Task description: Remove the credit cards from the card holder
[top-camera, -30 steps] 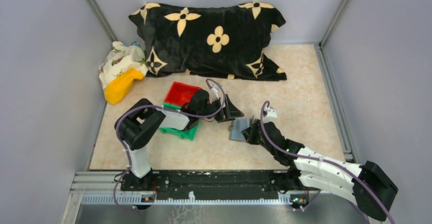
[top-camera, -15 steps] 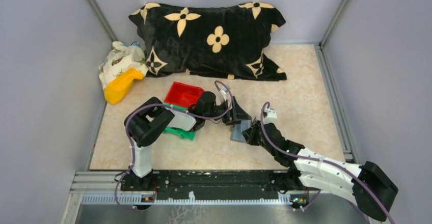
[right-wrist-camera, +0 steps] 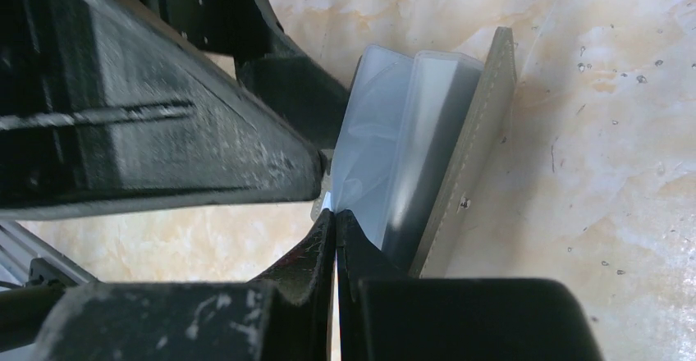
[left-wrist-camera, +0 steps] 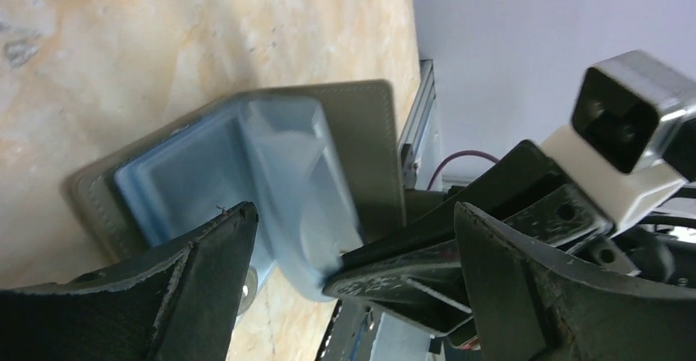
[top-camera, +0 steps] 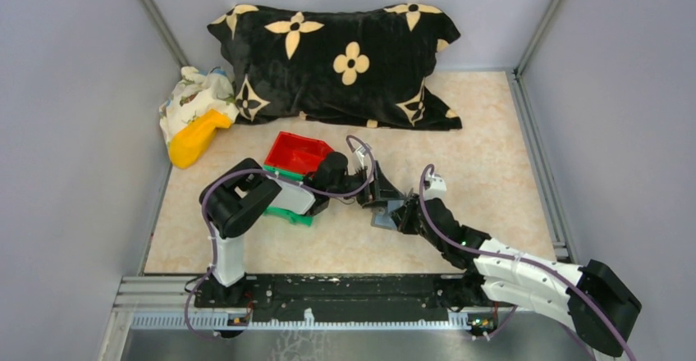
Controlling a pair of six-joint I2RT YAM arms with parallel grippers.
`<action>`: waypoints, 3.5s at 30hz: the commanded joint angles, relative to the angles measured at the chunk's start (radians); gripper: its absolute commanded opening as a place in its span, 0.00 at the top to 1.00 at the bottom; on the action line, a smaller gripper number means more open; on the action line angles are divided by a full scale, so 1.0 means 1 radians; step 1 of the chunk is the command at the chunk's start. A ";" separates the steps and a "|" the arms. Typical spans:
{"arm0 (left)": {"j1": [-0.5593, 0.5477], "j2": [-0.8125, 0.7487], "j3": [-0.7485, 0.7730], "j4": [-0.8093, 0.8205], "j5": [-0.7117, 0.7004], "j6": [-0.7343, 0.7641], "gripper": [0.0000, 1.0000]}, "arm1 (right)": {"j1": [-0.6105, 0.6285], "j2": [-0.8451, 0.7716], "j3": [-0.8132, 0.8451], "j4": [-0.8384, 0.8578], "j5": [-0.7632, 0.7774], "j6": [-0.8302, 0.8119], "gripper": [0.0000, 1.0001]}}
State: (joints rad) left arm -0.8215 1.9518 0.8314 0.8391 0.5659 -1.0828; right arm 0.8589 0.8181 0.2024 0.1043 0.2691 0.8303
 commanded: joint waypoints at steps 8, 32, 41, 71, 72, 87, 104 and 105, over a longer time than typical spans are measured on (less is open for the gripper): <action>-0.004 -0.028 -0.007 -0.076 0.001 0.060 0.05 | -0.007 -0.033 0.029 0.024 0.034 -0.025 1.00; -0.018 0.000 0.050 -0.093 0.016 0.058 0.05 | -0.005 -0.194 0.090 -0.154 0.047 -0.097 0.61; -0.017 -0.023 0.073 -0.113 0.022 0.063 0.05 | -0.006 -0.283 0.091 -0.294 0.147 -0.093 0.70; 0.009 -0.001 0.000 -0.103 0.021 0.065 0.05 | 0.037 0.058 0.104 0.000 0.025 -0.124 1.00; 0.009 -0.001 0.000 -0.101 0.023 0.063 0.05 | 0.037 0.068 0.103 0.000 0.027 -0.125 1.00; 0.007 -0.032 0.031 -0.135 0.018 0.072 0.05 | 0.013 -0.105 0.122 -0.241 0.178 -0.087 1.00; -0.006 -0.032 0.123 -0.172 0.033 0.069 0.05 | -0.044 -0.247 0.069 -0.406 0.234 -0.011 1.00; -0.008 -0.028 0.132 -0.176 0.035 0.066 0.05 | -0.048 -0.230 0.062 -0.399 0.226 -0.006 1.00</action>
State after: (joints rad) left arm -0.8196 1.9461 0.9184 0.6682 0.5816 -1.0279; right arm 0.8322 0.5545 0.2749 -0.2752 0.4797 0.8043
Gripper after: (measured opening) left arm 0.951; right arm 0.006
